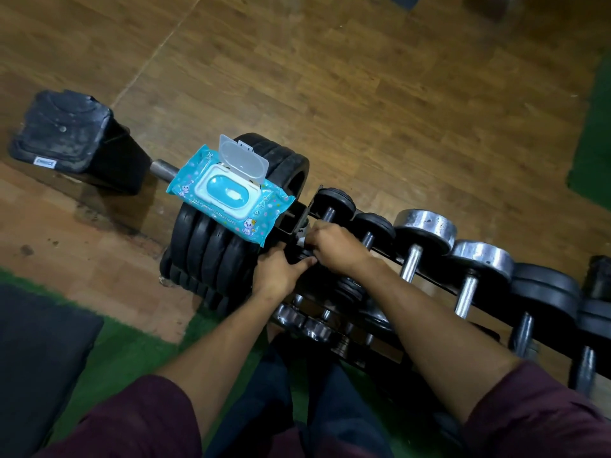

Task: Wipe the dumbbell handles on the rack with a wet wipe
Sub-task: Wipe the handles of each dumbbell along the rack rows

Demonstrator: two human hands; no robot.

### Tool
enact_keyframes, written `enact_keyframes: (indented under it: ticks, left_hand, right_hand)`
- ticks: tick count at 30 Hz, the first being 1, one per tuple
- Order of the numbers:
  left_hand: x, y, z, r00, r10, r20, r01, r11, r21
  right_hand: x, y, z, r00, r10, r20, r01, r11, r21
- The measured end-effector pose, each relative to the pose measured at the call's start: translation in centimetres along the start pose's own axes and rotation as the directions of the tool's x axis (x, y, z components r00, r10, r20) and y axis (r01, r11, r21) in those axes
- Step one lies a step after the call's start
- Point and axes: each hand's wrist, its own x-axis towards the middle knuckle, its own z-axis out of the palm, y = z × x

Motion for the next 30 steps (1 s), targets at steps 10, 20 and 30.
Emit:
enact_keyframes:
  ticks: [10,20,30]
  left_hand:
    - [0.2,-0.1,0.5,0.996,-0.090,-0.005,0.090,0.995,-0.031]
    - [-0.5,0.8,1.5,1.000,-0.023,-0.004,0.023,0.999,0.035]
    - [0.1,0.7,1.7,1.000,-0.024,-0.005,0.025,0.996,0.091]
  right_hand:
    - [0.1,1.0,0.6,0.941,0.334,0.049,-0.330,0.879,0.343]
    - [-0.5,4.4,2.9,0.906,0.390,0.163,-0.377,0.570,0.730]
    - [-0.7,4.2,2.4,0.914,0.403,0.036,-0.318,0.661,0.680]
